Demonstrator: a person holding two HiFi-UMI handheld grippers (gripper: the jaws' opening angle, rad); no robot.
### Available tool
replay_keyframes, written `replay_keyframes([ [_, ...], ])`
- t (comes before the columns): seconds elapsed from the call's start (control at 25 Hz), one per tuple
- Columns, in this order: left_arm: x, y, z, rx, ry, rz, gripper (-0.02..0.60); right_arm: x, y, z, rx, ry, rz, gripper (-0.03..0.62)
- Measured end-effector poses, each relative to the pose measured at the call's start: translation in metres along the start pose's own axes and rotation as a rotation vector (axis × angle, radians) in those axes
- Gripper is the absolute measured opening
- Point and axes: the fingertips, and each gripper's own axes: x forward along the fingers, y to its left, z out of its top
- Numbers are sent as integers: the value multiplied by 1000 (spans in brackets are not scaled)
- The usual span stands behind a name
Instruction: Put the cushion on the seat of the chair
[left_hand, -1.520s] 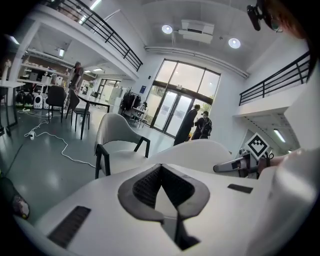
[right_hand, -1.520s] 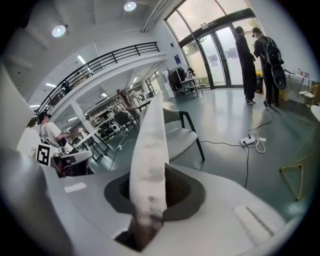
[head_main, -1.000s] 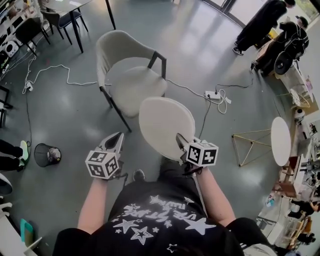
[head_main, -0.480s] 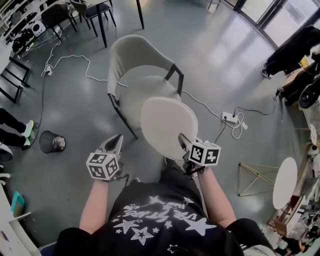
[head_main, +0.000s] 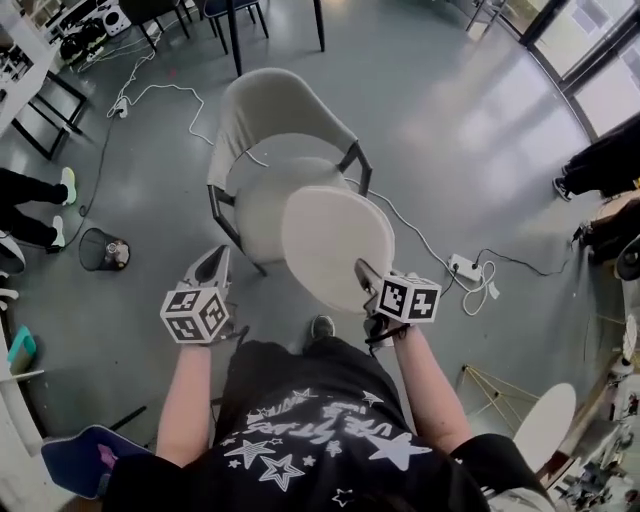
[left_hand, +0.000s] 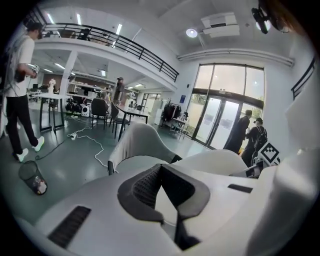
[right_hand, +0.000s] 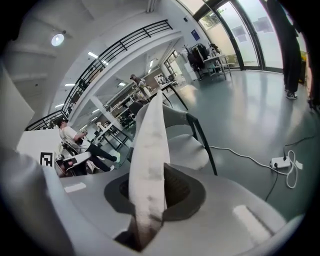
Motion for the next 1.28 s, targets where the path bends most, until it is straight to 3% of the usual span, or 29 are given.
replay_keyframes([
  [0.28,2,3,0,-100,-32,96,9,47,-9,13,28,121,53,64],
  [0.44,10,22,-8,-101,-1,118,9,79,9,16,18,167,86,66],
  [0.72,42,62,-9,-154,29,100,9,120,36,18,-39,251,101,66],
  [1.28,110,137,10,-157,98,1,9,203,74,44,-110,350,92,64],
])
